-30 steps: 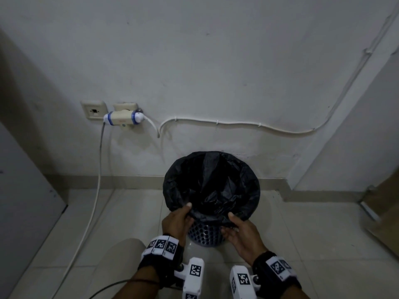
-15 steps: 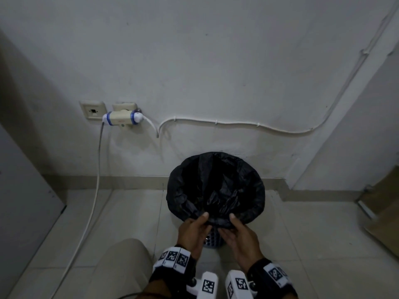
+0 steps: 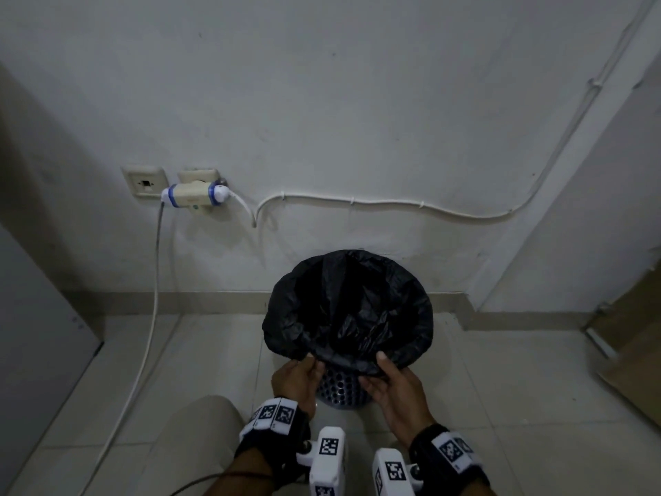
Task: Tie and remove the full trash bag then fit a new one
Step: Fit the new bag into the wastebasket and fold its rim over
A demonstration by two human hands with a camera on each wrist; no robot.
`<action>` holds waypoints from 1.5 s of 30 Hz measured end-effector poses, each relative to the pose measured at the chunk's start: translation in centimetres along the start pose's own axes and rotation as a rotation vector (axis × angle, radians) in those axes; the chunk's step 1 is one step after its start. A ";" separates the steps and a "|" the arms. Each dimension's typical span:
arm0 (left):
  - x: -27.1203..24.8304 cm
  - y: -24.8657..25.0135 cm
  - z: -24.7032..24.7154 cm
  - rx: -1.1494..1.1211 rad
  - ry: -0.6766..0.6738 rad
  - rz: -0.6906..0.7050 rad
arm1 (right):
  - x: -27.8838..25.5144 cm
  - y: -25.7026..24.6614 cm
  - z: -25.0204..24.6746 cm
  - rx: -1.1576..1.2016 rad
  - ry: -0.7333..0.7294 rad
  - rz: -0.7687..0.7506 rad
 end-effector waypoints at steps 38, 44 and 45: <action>-1.0 -0.5 1.4 -0.245 -0.040 -0.282 | 1.1 -1.1 0.7 0.111 -0.085 0.149; 1.0 0.9 1.1 -0.150 0.063 -0.205 | 1.1 -1.2 0.2 0.108 -0.098 0.119; 1.2 1.3 1.1 -0.146 0.098 -0.198 | 1.1 -1.2 0.2 0.106 -0.099 0.117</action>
Point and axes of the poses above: each hand's wrist, its own x-axis towards the middle knuckle, its own z-axis out of the palm, y = z × x, the point moved 4 cm from there along x, towards the middle knuckle, and after that the axes turned 5 degrees about -x, right-handed, at the moved point
